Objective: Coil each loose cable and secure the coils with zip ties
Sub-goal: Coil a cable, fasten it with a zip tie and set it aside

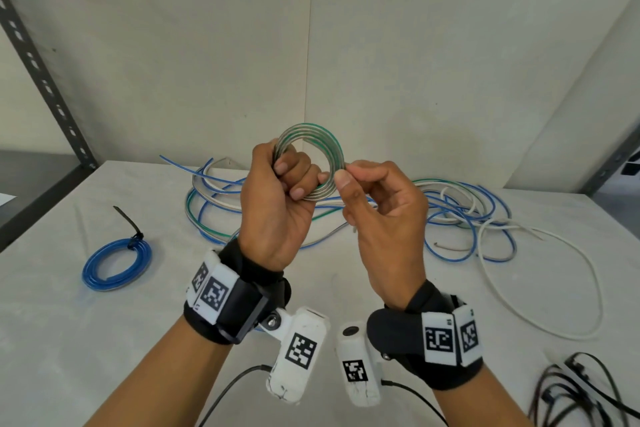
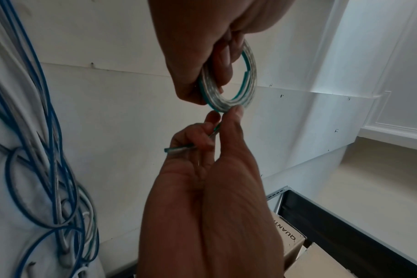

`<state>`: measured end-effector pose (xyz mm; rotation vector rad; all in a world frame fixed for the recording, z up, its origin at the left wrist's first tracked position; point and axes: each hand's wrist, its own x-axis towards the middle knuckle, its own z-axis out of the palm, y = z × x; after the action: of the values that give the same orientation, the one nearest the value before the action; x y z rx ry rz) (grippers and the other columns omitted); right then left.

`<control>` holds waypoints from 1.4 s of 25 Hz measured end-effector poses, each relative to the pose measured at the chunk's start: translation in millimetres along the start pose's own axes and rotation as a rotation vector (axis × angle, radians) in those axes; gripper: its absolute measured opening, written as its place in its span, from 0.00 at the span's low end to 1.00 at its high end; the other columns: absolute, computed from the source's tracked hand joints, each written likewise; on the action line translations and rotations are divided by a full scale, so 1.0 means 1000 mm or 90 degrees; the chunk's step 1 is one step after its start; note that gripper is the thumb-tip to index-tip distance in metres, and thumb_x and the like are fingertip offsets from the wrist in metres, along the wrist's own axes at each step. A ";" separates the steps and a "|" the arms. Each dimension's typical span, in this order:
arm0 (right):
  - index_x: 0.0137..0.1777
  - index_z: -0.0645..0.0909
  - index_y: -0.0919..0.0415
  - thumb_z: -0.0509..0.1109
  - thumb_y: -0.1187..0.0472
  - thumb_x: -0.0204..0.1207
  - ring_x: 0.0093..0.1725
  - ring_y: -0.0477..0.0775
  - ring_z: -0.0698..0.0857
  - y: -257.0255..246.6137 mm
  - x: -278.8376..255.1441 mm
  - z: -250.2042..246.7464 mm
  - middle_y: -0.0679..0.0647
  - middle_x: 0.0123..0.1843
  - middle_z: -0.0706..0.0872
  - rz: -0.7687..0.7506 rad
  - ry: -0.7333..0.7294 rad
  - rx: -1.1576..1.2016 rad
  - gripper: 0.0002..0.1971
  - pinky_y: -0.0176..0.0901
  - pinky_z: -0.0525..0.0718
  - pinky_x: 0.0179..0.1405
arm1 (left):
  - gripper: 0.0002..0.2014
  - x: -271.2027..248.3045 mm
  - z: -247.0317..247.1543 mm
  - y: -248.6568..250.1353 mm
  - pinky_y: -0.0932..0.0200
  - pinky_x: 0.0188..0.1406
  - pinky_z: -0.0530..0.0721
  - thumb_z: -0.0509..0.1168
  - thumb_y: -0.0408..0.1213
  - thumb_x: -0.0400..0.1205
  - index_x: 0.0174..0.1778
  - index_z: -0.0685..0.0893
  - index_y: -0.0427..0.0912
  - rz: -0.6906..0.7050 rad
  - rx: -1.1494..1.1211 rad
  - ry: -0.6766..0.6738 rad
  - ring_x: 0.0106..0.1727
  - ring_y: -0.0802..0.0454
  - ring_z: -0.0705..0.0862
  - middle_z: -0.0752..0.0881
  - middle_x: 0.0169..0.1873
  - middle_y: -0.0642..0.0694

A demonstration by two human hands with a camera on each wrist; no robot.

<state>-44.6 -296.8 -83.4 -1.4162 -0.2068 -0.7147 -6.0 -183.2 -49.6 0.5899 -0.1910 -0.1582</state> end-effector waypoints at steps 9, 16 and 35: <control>0.45 0.85 0.62 0.78 0.68 0.76 0.41 0.48 0.90 -0.005 0.001 0.000 0.59 0.43 0.93 0.021 0.028 0.000 0.04 0.37 0.84 0.41 | 0.21 0.000 -0.002 -0.008 0.60 0.30 0.61 0.47 0.37 0.89 0.26 0.60 0.46 -0.004 0.002 -0.003 0.21 0.55 0.58 0.58 0.19 0.51; 0.41 0.86 0.59 0.80 0.70 0.73 0.40 0.49 0.88 -0.009 0.027 -0.040 0.51 0.39 0.92 0.040 -0.142 -0.122 0.07 0.38 0.87 0.43 | 0.32 0.013 -0.021 0.018 0.47 0.51 0.73 0.47 0.51 0.92 0.24 0.76 0.40 -0.106 0.493 -0.129 0.22 0.45 0.75 0.67 0.16 0.45; 0.42 0.89 0.49 0.79 0.63 0.76 0.40 0.44 0.87 -0.012 0.021 -0.034 0.47 0.44 0.94 -0.006 -0.141 -0.211 0.07 0.58 0.87 0.34 | 0.23 0.011 -0.016 0.023 0.58 0.28 0.77 0.48 0.39 0.91 0.27 0.63 0.45 -0.070 0.406 -0.056 0.22 0.54 0.55 0.58 0.24 0.50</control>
<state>-44.4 -335.5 -68.3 -1.8137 -0.2770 -0.6185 10.3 -157.8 -47.6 1.2304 -0.2970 -0.2309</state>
